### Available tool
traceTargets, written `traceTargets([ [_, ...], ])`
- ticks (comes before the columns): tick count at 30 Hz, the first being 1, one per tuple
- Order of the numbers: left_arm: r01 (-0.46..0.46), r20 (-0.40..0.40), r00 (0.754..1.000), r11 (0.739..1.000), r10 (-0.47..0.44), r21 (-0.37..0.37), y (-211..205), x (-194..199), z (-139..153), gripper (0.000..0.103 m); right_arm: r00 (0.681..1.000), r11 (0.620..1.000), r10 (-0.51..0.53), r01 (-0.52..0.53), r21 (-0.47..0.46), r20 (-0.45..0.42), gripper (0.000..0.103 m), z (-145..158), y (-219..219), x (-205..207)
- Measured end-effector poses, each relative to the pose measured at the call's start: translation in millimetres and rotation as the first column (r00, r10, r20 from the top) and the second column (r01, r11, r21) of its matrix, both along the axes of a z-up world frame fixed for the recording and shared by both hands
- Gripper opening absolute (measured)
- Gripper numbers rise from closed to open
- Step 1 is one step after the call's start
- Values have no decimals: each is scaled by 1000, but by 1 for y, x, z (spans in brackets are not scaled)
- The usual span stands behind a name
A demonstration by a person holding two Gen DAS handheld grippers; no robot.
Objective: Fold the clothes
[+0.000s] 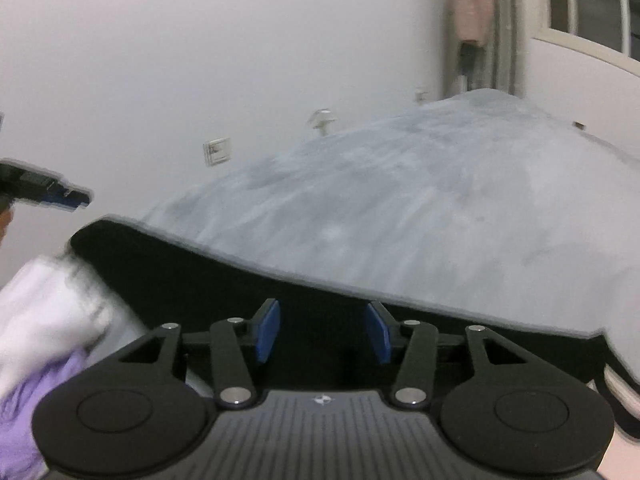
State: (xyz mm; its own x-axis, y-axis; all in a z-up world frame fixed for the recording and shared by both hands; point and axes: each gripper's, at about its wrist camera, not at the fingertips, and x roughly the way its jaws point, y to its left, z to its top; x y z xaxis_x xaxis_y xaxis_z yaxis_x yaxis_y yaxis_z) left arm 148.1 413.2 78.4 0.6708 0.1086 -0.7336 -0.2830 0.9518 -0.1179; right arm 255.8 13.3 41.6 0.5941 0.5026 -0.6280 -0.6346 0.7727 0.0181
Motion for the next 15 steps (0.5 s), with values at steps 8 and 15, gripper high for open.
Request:
traceTargets([
  [8,203,-58,979,957,-195,205,-42,23,-33,11,980,944,191,-170,-283,50,25,-49,59,11],
  [15,93,94,989,974,-114,206,-31,26,-3,9,983,984,78,-49,-170,167,2,-19,58,15],
])
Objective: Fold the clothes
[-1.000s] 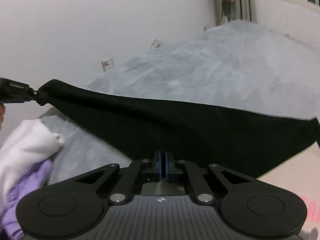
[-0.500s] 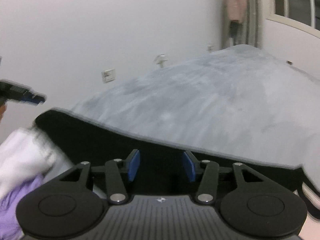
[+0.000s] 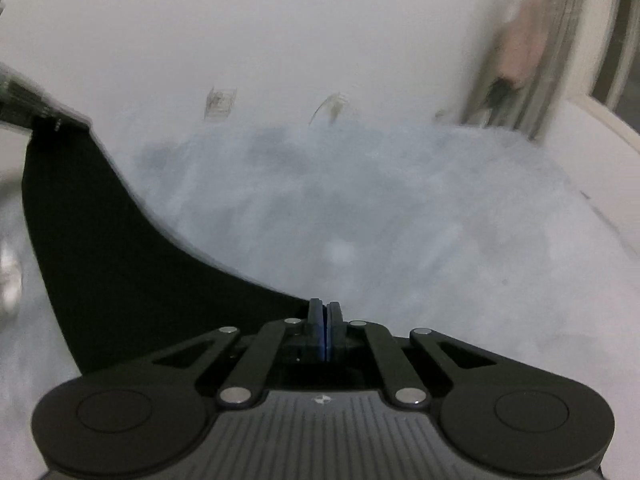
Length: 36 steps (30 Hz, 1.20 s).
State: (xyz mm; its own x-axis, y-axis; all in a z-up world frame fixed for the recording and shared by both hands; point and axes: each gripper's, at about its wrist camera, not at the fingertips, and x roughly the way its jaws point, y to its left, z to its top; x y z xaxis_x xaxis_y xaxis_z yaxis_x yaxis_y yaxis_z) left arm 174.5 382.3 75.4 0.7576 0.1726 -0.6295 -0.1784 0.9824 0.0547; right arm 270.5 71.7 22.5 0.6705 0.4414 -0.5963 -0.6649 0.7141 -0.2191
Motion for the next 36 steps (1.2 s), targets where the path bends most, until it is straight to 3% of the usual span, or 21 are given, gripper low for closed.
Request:
traceTargets([
  [3,-16,-11,1000,1000,16,14,-2,3,-3,9,999,998,-49,49,33,17,2,4,0,5],
  [8,-35,-96,995,998,39,46,-6,19,-31,13,994,995,-103,102,-8,-42,3,-30,10,15],
  [13,-96,-77,992,995,97,13,7,9,-22,25,992,991,-123,123,-48,6,5,-33,21,7],
  [16,-143,-48,989,989,142,-32,22,-8,-8,41,987,985,-156,160,69,-47,17,-16,4,7],
  [18,-147,-41,989,986,144,-73,26,-22,-2,42,984,974,-155,166,155,-83,24,0,-13,1],
  [21,-137,-51,990,983,132,-122,27,-38,3,42,980,967,-140,166,191,-144,24,11,-31,-10],
  [24,-108,-112,989,985,93,-132,14,-39,-9,39,953,966,-113,172,194,-283,24,1,-44,-15],
  [25,-101,-126,988,988,86,-113,8,-36,-16,32,943,971,-99,161,175,-318,24,-8,-44,-17],
  [27,-112,-158,983,990,98,-81,4,-29,-28,19,953,982,-86,130,134,-291,24,-26,-40,-29],
  [30,-118,-161,981,993,112,-26,-2,-28,-25,6,962,981,-105,142,132,-253,24,-26,-38,-37],
  [34,-141,-143,980,990,137,-21,9,-38,-11,3,959,951,-129,192,243,-252,24,3,-67,-46],
  [36,-163,-153,975,986,164,16,11,-41,-12,0,952,946,-140,210,248,-274,24,8,-87,-52],
])
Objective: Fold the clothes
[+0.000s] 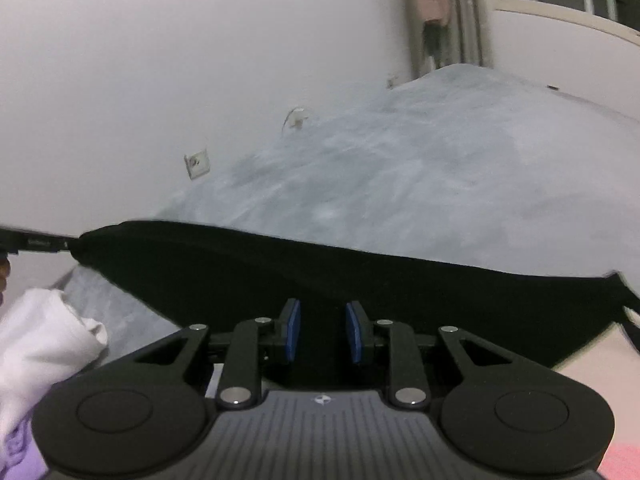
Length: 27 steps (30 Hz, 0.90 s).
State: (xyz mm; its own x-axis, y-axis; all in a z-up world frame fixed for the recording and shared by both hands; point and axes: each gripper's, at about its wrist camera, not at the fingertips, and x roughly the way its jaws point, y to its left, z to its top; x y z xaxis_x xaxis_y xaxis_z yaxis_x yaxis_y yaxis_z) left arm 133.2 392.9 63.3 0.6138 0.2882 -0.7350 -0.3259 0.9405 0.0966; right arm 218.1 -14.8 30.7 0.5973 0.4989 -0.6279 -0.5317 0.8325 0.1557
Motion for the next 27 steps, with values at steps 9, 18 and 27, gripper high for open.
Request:
traceTargets([
  [9,-62,34,997,993,66,-99,14,-23,13,6,1000,990,-13,17,142,-25,24,-15,-41,-29],
  [18,56,116,993,987,-39,-152,-57,-60,64,40,995,996,-67,71,54,-70,32,-35,-46,-71],
  [27,345,100,938,924,-332,-167,-202,-119,64,45,993,997,26,-17,79,-113,44,-29,-57,-146],
])
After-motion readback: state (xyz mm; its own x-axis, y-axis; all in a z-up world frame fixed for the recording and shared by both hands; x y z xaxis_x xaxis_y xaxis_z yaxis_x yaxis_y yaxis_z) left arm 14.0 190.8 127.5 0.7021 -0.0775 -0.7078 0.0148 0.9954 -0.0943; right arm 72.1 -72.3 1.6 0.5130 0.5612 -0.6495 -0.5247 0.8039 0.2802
